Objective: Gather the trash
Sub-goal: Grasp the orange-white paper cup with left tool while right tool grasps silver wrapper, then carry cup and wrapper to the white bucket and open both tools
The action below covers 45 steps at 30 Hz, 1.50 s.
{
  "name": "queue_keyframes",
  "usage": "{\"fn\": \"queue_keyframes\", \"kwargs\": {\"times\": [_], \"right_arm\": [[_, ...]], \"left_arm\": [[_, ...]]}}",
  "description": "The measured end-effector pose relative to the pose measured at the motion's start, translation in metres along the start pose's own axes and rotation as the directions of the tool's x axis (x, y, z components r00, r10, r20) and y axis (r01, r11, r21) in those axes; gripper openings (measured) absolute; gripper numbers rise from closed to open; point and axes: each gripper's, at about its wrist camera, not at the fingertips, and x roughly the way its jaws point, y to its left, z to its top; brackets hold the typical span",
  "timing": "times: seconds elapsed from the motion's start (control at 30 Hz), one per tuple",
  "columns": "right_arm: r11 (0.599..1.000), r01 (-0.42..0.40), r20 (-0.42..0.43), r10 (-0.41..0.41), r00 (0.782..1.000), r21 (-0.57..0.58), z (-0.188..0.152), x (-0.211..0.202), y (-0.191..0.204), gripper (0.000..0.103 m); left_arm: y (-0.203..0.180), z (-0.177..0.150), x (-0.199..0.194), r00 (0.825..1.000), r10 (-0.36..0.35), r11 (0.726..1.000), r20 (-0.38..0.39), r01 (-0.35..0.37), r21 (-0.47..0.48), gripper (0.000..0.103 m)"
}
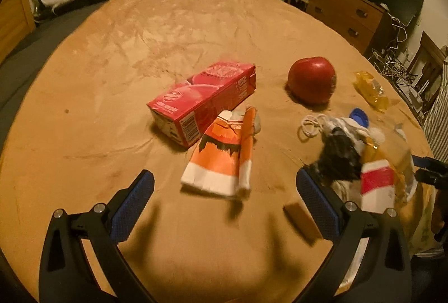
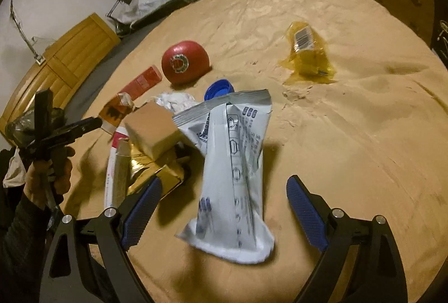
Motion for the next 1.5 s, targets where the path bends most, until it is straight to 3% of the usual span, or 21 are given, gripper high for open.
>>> {"fn": "queue_keyframes", "kwargs": {"times": [0.1, 0.13, 0.17, 0.2, 0.27, 0.33, 0.47, 0.67, 0.77, 0.9, 1.0, 1.1, 1.23, 1.4, 1.5], "right_arm": [[1.000, -0.005, -0.016, 0.005, 1.000, 0.003, 0.003, 0.012, -0.002, 0.090], [1.000, -0.005, -0.022, 0.005, 1.000, 0.002, 0.005, 0.017, -0.003, 0.086], [1.000, -0.008, -0.026, 0.008, 1.000, 0.003, 0.004, 0.019, -0.002, 0.076], [1.000, -0.006, -0.030, 0.006, 1.000, 0.007, 0.005, 0.025, -0.004, 0.070], [1.000, -0.006, -0.026, 0.006, 1.000, 0.017, 0.003, 0.025, -0.004, 0.050], [1.000, -0.018, -0.019, 0.019, 1.000, 0.026, 0.003, 0.026, -0.005, 0.044], [1.000, -0.014, 0.012, 0.014, 1.000, 0.018, -0.008, 0.011, 0.000, 0.034], [0.999, 0.036, 0.114, -0.037, 0.993, 0.010, -0.024, -0.023, 0.009, 0.032], [0.997, 0.082, 0.193, -0.077, 0.978, -0.014, -0.034, -0.051, 0.023, 0.032], [0.987, 0.151, 0.310, -0.128, 0.942, -0.051, -0.048, -0.090, 0.051, 0.032], [0.979, 0.191, 0.385, -0.151, 0.910, -0.069, -0.057, -0.116, 0.070, 0.032], [0.967, 0.235, 0.459, -0.168, 0.873, -0.093, -0.069, -0.140, 0.091, 0.032], [0.950, 0.287, 0.537, -0.179, 0.825, -0.125, -0.083, -0.159, 0.118, 0.032], [0.933, 0.329, 0.582, -0.186, 0.792, -0.148, -0.097, -0.172, 0.142, 0.033], [0.932, 0.329, 0.589, -0.182, 0.787, -0.152, -0.103, -0.182, 0.146, 0.033]], "left_arm": [[0.005, 0.002, 0.018, 0.999, -0.017, 0.999, -0.029, 0.017, -0.028, 0.097], [0.006, 0.003, 0.024, 0.999, -0.029, 0.999, -0.035, 0.027, -0.044, 0.090], [0.008, 0.002, 0.027, 0.998, -0.039, 0.998, -0.043, 0.037, -0.051, 0.080], [0.009, 0.003, 0.031, 0.998, -0.044, 0.997, -0.052, 0.041, -0.059, 0.075], [0.011, 0.003, 0.033, 0.999, -0.029, 0.997, -0.041, 0.026, -0.069, 0.064], [0.012, 0.005, 0.032, 0.999, -0.031, 0.997, -0.033, 0.028, -0.076, 0.053], [0.009, 0.003, 0.022, 0.999, -0.046, 0.996, 0.006, 0.046, -0.073, 0.049], [-0.011, -0.006, -0.006, 0.996, 0.008, 0.998, 0.091, -0.002, -0.062, 0.049], [-0.033, -0.012, -0.039, 0.986, 0.040, 0.999, 0.164, -0.035, -0.038, 0.049], [-0.072, -0.024, -0.085, 0.964, 0.071, 0.997, 0.258, -0.072, -0.004, 0.049], [-0.102, -0.038, -0.119, 0.937, 0.102, 0.994, 0.334, -0.111, 0.007, 0.049], [-0.123, -0.056, -0.147, 0.907, 0.141, 0.989, 0.396, -0.143, -0.024, 0.049], [-0.144, -0.077, -0.169, 0.855, 0.237, 0.971, 0.461, -0.227, -0.078, 0.049], [-0.164, -0.092, -0.189, 0.788, 0.308, 0.948, 0.533, -0.299, -0.106, 0.049], [-0.173, -0.094, -0.194, 0.780, 0.310, 0.947, 0.544, -0.306, -0.101, 0.049]]}}
